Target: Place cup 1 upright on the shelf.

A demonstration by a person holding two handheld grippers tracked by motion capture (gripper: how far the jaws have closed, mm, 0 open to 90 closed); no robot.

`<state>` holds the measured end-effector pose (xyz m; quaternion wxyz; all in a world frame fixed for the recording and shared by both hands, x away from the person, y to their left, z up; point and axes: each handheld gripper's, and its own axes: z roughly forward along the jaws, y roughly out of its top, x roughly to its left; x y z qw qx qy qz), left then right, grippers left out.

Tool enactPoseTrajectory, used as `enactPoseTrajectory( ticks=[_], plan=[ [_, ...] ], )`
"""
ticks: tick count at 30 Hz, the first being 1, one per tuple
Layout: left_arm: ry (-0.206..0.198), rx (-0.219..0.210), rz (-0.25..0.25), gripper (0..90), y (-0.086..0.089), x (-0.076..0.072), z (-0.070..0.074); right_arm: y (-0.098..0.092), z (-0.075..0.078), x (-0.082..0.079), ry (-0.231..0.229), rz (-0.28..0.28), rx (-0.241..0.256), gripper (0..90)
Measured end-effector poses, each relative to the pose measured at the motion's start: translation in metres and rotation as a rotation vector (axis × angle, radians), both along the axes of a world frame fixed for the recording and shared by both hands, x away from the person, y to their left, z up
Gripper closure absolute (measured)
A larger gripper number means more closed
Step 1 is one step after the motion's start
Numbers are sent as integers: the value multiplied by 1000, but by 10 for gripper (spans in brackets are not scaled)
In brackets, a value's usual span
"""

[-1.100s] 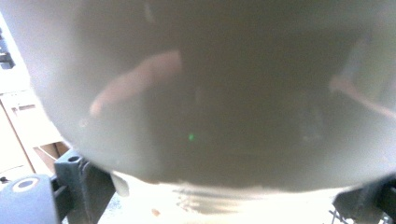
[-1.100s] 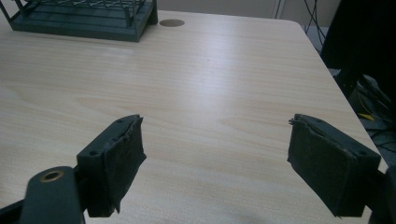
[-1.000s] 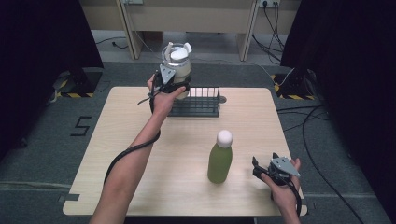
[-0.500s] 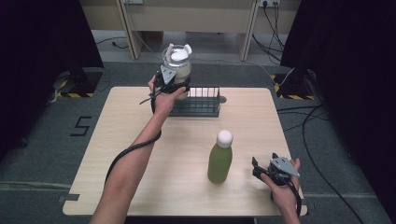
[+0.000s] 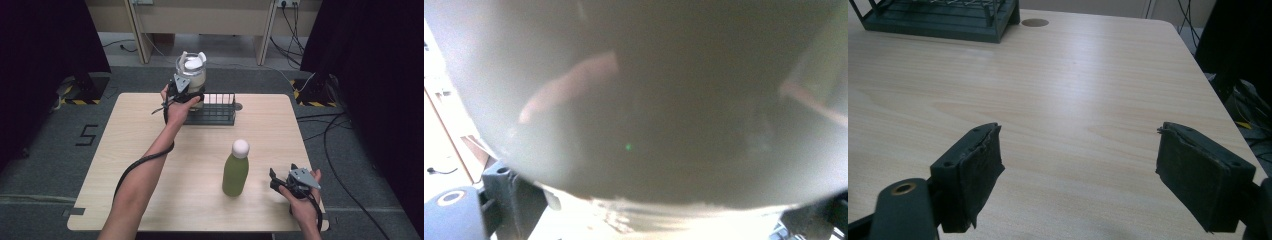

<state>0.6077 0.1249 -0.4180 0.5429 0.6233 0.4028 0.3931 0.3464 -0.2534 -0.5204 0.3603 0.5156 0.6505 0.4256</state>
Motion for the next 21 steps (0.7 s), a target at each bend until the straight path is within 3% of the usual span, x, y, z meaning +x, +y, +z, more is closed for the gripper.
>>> enactPoseTrajectory(
  ticks=[8,9,11,21],
  plan=[
    [32,-10,-23,96,-1,4,-7,0,0,0,4,4,-3,183],
    [27,15,-8,96,1,4,-7,0,0,0,5,4,-1,183],
    [35,-9,-19,96,0,5,-9,0,0,1,5,3,-1,183],
    [69,-11,-8,95,1,6,-17,0,0,1,7,5,-3,183]
  ],
)
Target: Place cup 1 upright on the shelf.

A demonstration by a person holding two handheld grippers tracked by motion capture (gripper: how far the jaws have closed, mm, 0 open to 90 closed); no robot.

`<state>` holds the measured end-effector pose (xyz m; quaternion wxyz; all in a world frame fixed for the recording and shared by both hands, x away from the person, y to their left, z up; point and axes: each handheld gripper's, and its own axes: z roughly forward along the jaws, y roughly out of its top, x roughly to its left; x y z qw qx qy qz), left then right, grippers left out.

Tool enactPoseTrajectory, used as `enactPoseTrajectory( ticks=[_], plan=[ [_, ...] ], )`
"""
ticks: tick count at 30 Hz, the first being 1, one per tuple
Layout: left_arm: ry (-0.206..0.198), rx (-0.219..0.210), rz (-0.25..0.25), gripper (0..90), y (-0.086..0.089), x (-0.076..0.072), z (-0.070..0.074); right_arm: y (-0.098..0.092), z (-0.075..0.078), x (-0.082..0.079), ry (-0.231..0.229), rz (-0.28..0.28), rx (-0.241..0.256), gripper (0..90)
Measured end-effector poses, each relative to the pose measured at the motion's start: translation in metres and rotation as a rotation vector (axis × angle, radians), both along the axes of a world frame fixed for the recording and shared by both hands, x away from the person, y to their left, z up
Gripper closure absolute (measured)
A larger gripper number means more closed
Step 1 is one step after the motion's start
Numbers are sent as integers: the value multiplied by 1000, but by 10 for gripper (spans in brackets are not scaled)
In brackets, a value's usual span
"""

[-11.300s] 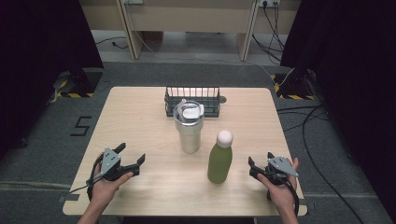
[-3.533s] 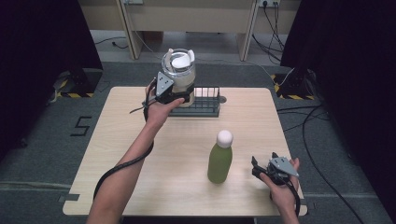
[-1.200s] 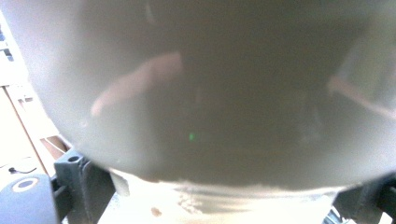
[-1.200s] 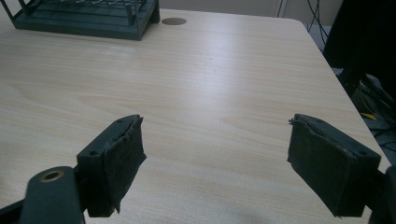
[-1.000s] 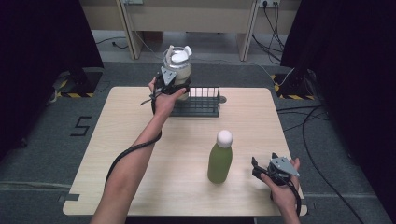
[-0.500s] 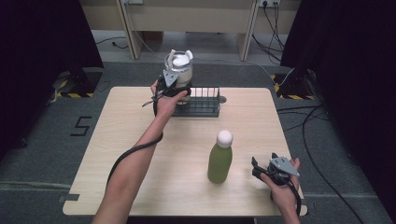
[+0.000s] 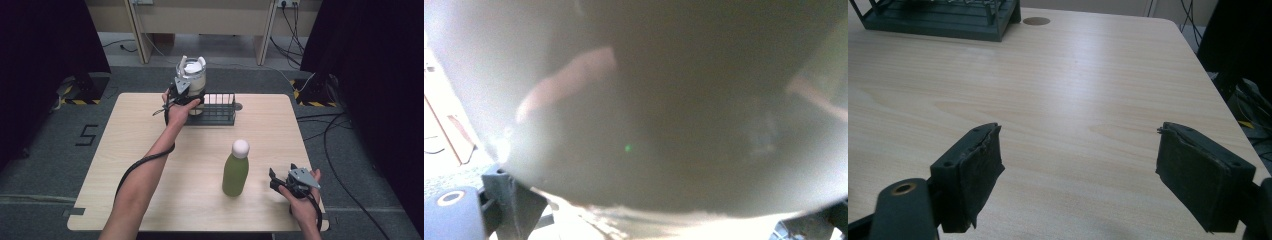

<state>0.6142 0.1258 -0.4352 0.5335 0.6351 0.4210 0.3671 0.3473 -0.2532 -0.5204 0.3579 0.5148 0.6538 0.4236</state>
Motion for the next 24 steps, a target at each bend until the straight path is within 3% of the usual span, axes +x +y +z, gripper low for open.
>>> enactPoseTrajectory(
  ticks=[24],
  plan=[
    [8,10,-25,92,1,1,-6,0,0,1,3,5,-1,174]
  ],
)
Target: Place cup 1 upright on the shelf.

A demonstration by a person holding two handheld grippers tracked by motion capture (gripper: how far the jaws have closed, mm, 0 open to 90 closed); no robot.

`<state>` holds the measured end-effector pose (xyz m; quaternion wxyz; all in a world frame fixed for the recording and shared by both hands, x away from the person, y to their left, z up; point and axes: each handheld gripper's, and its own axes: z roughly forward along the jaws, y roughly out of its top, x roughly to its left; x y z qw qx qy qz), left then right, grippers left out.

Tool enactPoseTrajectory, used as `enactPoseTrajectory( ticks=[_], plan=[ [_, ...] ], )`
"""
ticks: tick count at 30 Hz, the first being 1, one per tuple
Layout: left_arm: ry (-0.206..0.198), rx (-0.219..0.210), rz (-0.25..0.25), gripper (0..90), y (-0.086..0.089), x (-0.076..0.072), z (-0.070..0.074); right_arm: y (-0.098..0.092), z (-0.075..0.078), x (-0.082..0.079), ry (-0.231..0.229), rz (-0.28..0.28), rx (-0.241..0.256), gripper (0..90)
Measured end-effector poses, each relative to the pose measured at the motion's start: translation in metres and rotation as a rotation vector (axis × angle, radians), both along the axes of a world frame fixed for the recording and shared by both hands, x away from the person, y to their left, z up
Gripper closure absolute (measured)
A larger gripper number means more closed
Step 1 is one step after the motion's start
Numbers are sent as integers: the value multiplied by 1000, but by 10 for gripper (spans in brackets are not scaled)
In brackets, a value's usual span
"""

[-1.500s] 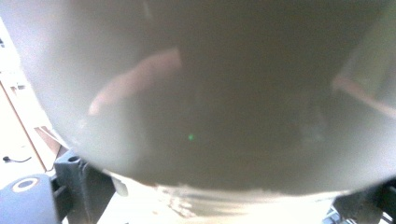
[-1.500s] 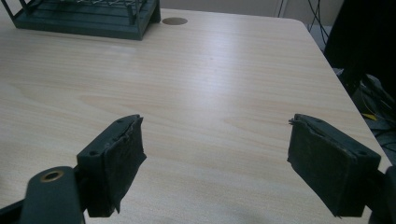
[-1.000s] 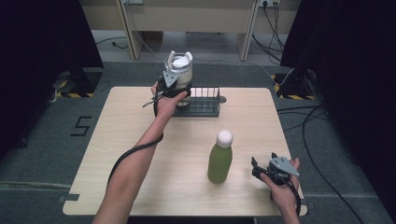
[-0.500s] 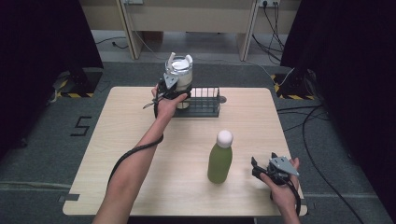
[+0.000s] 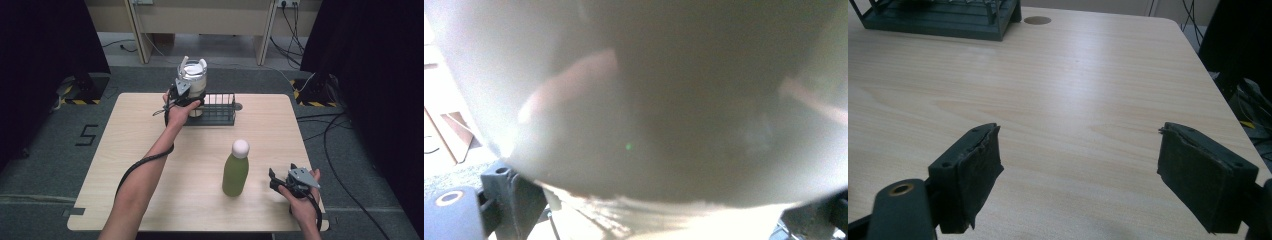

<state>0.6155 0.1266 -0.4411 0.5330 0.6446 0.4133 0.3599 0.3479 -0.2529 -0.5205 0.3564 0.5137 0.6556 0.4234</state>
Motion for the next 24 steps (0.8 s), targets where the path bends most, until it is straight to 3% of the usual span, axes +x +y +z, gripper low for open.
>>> enactPoseTrajectory(
  ticks=[8,10,14,24],
  plan=[
    [0,9,-6,88,1,-1,0,0,0,0,1,4,-4,161],
    [-10,33,-6,75,1,-3,1,0,0,0,1,4,-1,157],
    [-16,24,-1,22,4,-5,5,0,0,-1,1,7,-5,152],
    [-27,26,-12,9,10,-18,8,1,0,0,2,18,-9,149]
  ],
)
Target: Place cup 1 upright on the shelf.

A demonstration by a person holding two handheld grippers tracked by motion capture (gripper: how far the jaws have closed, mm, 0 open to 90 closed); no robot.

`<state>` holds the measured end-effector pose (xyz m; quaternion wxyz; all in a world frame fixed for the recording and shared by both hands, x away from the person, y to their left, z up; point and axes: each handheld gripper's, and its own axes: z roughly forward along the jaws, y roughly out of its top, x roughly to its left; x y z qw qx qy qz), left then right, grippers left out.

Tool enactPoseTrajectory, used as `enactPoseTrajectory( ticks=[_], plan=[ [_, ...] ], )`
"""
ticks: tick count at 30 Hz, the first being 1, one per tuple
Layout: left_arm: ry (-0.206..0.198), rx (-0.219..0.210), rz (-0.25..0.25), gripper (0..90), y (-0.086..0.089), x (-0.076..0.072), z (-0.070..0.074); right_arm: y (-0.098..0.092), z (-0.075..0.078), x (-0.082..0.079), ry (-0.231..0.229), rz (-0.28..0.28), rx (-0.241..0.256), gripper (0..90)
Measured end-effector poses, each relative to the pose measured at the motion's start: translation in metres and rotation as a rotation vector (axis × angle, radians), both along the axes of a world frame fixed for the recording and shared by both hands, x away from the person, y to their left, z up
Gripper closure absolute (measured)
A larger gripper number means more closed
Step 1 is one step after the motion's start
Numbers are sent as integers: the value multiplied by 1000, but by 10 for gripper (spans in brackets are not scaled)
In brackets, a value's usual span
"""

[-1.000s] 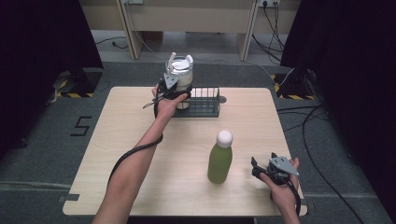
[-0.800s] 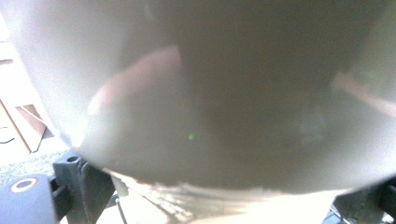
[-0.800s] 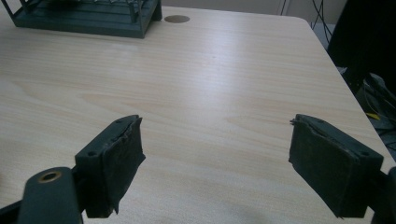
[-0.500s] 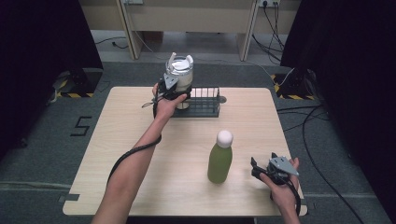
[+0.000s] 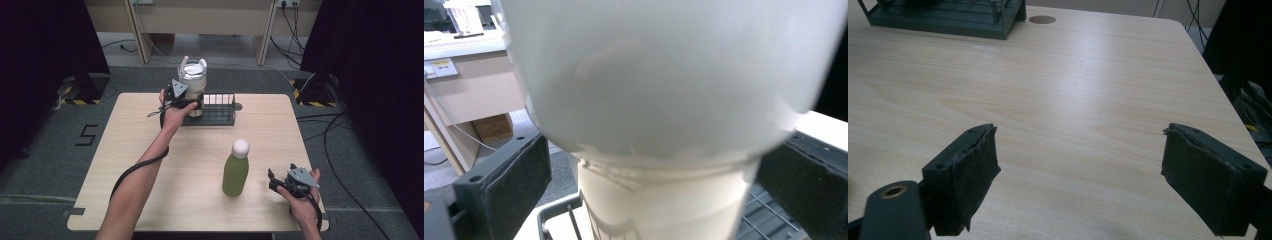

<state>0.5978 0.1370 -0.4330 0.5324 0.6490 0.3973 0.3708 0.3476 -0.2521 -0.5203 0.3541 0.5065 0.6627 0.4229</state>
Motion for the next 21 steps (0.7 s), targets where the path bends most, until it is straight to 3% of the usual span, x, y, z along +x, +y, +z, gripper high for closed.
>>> enactPoseTrajectory(
  ticks=[10,21],
  plan=[
    [-7,-10,-29,1,4,-23,2,1,0,0,4,8,-7,149],
    [-31,13,-40,0,10,-51,4,0,9,-6,-39,17,2,151]
  ],
)
